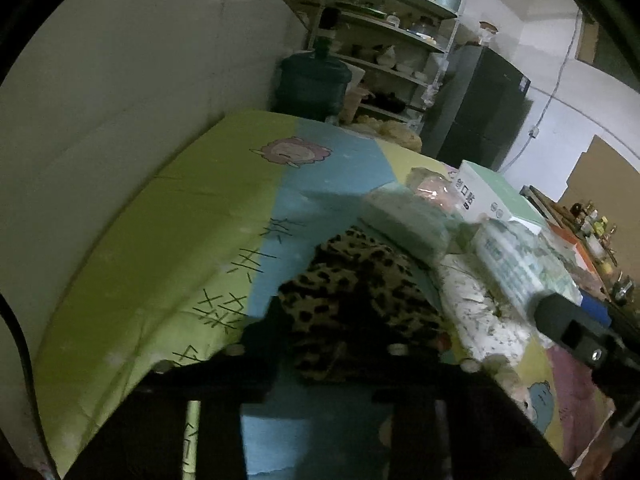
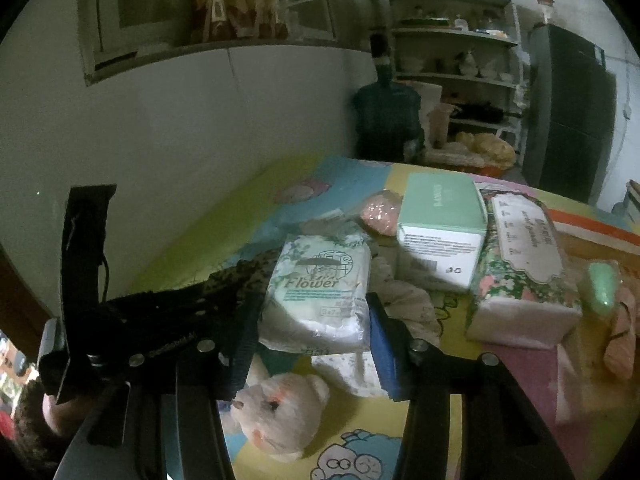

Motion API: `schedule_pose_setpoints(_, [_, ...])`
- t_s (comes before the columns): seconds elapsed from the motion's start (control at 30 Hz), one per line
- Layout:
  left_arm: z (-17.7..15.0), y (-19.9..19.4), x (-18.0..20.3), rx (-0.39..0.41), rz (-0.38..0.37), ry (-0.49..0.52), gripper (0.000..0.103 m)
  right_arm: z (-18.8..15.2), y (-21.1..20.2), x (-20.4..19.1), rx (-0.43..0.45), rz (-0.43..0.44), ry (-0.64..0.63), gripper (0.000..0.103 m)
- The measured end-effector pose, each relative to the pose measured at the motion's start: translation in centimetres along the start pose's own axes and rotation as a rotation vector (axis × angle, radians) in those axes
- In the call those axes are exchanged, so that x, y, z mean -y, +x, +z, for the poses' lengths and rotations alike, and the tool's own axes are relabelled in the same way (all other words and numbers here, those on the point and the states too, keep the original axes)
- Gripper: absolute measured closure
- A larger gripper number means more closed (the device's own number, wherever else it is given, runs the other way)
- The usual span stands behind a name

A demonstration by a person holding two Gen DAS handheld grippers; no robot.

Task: Organize soft objects
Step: 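Grasp the leopard-print cloth with the left gripper while the right grasps the 'Flower' diaper pack, then lift the leopard-print cloth and diaper pack off the quilt with both grippers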

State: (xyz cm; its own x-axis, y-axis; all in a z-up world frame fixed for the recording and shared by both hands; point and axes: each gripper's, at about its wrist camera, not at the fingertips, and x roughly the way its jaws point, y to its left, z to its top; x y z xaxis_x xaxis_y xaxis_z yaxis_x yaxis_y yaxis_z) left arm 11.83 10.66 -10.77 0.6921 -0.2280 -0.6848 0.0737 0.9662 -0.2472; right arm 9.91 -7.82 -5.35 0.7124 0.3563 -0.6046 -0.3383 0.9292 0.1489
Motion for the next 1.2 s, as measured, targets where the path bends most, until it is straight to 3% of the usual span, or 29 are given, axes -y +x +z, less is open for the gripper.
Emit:
schedule_pose_setpoints(0.17, [0.0,-0.6,0.3,0.029,-0.012,-0.001,0.095,-0.1,-0.5,0.5,0.014,-0.003,0.011,0.051])
schedule_pose_setpoints(0.3, [0.1,-1.4,0.4,0.060,-0.008,-0.008,0.098,-0.3,-1.2,0.6,0.027,-0.003,0.011,0.051])
schedule_pose_setpoints(0.73, [1.0,-4.7,1.4,0.165,0.008,0.010,0.100,-0.5,-3.0,0.8,0.069,0.000,0.011,0.051])
schedule_pose_setpoints(1.2, [2.2,-8.3,4.4,0.259,-0.024,0.073,0.100,-0.8,-5.6,1.3,0.125,-0.003,0.021,0.051])
